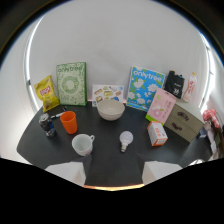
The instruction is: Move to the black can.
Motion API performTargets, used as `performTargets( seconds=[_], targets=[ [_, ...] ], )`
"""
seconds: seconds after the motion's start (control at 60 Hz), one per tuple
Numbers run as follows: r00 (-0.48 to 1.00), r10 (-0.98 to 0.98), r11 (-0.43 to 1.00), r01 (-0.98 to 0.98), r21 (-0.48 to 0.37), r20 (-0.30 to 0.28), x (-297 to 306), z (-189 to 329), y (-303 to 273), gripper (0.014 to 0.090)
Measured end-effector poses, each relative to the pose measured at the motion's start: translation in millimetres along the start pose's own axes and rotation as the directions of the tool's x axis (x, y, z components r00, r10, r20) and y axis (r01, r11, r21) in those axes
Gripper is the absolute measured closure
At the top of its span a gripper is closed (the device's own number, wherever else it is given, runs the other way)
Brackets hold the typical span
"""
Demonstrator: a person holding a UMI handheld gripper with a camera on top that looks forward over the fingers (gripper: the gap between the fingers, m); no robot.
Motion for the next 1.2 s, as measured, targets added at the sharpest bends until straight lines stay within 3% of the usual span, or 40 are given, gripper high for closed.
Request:
performTargets(
  seconds=[0.15, 0.167, 0.183, 0.3, 0.583, 0.817, 1.017, 1.2],
  targets=[
    [1.0, 0.007, 1.0, -0.008, -0.012, -0.026, 4.7, -7.9, 8.9, 0.0189],
    [1.0, 0.007, 1.0, -0.008, -0.013, -0.03, 5.3, -9.7, 10.5, 0.0228],
    [0.999, 0.007, 1.0, -0.007, -0.013, -0.035, 5.9, -11.0, 12.5, 0.0189],
    [0.998, -0.001, 1.0, 0.0, -0.02, -0.059, -2.7, -21.8, 25.2, 0.0197],
    [0.999, -0.019, 0.999, 0.02, -0.029, 0.026, -119.1, -31.8, 39.9, 0.0197],
    [0.992, -0.031, 0.998, 0.025, 0.049, 0.125, -242.6, 13.0, 7.5, 0.019],
    [0.992, -0.003, 0.998, -0.006, 0.07, 0.127, -299.5, 71.9, -14.9, 0.0188],
    [0.995, 0.004, 0.997, -0.012, 0.072, 0.104, -311.0, 108.5, -16.5, 0.019]
  ],
)
